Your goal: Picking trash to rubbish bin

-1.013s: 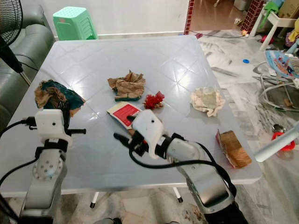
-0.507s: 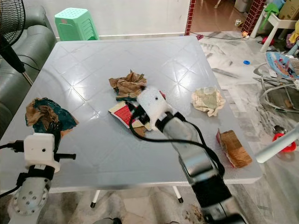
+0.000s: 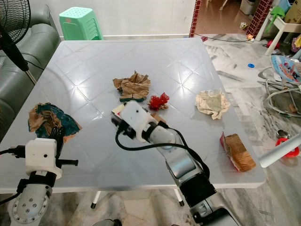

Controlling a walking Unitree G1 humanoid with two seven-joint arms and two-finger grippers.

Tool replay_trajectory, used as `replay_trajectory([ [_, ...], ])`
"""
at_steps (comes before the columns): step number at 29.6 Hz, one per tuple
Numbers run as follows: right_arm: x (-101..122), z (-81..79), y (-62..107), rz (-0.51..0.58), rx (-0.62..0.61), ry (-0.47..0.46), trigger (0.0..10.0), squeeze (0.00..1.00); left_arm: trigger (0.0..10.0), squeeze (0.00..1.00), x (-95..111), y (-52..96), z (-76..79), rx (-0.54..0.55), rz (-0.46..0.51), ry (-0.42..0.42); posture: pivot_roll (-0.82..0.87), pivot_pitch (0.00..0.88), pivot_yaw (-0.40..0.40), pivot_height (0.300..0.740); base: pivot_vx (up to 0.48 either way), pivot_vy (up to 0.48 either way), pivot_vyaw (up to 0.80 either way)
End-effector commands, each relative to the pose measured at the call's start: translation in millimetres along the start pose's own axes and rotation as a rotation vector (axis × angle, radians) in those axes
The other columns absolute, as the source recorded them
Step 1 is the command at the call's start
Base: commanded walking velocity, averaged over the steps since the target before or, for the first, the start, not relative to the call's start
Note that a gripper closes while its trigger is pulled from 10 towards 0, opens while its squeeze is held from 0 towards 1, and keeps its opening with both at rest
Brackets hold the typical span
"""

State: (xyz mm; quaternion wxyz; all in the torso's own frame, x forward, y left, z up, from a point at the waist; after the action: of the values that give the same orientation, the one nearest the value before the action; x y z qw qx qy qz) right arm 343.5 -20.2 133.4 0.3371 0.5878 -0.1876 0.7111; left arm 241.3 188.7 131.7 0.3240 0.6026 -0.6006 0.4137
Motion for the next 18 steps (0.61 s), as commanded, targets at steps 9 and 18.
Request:
replay_trajectory([
  [9, -15.2, 12.4, -5.3, -0.088, -0.003, 0.152, 10.0, 0.0, 0.0, 0.0, 7.2, -3.8, 4.7, -0.024, 0.012, 0.014, 0.03, 0.106, -0.031, 0.74, 0.0, 0.0, 0.0],
  [18, -37.4, 22.1, -7.1, -0.173, -0.049, 0.14, 10.0, 0.0, 0.0, 0.0, 10.4, -10.3, 10.1, -0.041, 0.026, 0.034, 0.02, 0.098, -0.029, 0.74, 0.0, 0.0, 0.0],
])
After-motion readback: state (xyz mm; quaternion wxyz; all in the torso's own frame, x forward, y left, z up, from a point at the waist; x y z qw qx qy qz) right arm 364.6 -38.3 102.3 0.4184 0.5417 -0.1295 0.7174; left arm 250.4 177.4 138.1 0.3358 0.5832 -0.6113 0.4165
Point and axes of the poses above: a point about 5 cm out from each wrist's last joint towards the gripper, its own y axis pointing back from the gripper into the wrist, its own x axis along the axis of the wrist's last joint, z = x × y, the point moved 3 cm from there along -y, pointing out of the wrist towards the gripper, and after that the axes turned 10 degrees about -y, right-handed, at the moved point
